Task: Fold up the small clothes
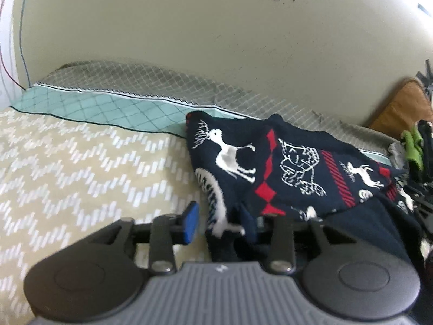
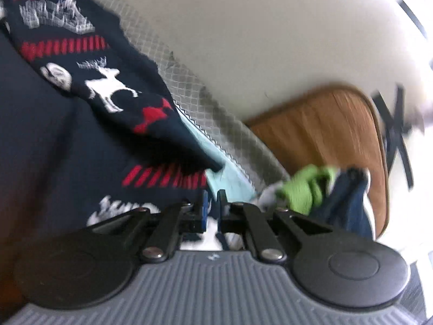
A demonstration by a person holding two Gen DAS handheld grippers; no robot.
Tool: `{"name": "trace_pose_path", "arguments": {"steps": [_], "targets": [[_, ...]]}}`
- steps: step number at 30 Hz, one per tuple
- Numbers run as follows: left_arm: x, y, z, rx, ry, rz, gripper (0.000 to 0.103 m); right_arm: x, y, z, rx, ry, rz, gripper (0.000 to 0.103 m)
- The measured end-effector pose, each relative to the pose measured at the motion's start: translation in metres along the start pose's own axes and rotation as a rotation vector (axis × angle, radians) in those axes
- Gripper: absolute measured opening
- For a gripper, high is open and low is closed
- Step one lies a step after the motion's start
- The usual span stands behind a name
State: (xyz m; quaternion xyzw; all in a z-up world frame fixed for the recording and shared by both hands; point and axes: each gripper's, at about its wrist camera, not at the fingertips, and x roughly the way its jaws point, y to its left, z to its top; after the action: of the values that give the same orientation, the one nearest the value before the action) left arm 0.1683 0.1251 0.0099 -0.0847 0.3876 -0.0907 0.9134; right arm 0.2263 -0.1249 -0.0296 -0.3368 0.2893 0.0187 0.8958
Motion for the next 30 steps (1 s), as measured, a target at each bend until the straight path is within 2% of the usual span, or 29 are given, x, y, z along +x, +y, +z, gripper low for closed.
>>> {"name": "trace_pose_path", "arguments": {"steps": [2, 4, 7, 9, 13, 18, 20, 21, 22, 23, 26, 28, 30], "targets": [[-0.017, 0.006, -0.009, -0.002, 0.003, -0.021, 0.043, -0.028, -0.018, -0.006, 0.191, -0.038, 0.103, 0.03], [-0.032, 0.015, -0.024, -0.01, 0.033, -0.066, 0.043, -0.053, -0.032, -0.018, 0.38, -0.078, 0.251, 0.041], [-0.054, 0.024, -0.052, -0.019, 0.087, -0.121, 0.043, -0.077, -0.035, -0.038, 0.547, -0.097, 0.425, 0.042], [-0.069, 0.026, -0.071, -0.031, 0.117, -0.157, 0.043, -0.09, -0.026, -0.047, 0.588, -0.098, 0.472, 0.042], [-0.099, 0.023, -0.102, -0.054, 0.134, -0.216, 0.043, -0.1, -0.009, -0.056, 0.601, -0.109, 0.517, 0.042], [-0.102, -0.004, -0.118, 0.006, 0.144, -0.189, 0.044, -0.125, 0.014, -0.062, 0.624, -0.136, 0.562, 0.042], [-0.098, -0.011, -0.121, 0.007, 0.162, -0.214, 0.044, -0.129, 0.017, -0.065, 0.654, -0.147, 0.577, 0.042], [-0.1, -0.012, -0.125, 0.019, 0.153, -0.217, 0.041, -0.131, 0.018, -0.067, 0.67, -0.154, 0.581, 0.042], [-0.101, -0.017, -0.13, 0.037, 0.143, -0.211, 0.018, -0.134, 0.018, -0.068, 0.688, -0.161, 0.583, 0.042], [-0.1, -0.02, -0.132, 0.047, 0.149, -0.204, 0.006, -0.137, 0.019, -0.07, 0.709, -0.168, 0.583, 0.042], [-0.109, -0.014, -0.137, 0.019, 0.131, -0.169, 0.007, -0.144, 0.023, -0.074, 0.751, -0.179, 0.581, 0.042], [-0.128, -0.001, -0.137, 0.016, 0.097, -0.114, 0.007, -0.151, 0.025, -0.075, 0.738, -0.182, 0.573, 0.042], [-0.149, 0.017, -0.136, -0.003, 0.069, -0.1, 0.007, -0.158, 0.026, -0.078, 0.721, -0.183, 0.572, 0.042]]}}
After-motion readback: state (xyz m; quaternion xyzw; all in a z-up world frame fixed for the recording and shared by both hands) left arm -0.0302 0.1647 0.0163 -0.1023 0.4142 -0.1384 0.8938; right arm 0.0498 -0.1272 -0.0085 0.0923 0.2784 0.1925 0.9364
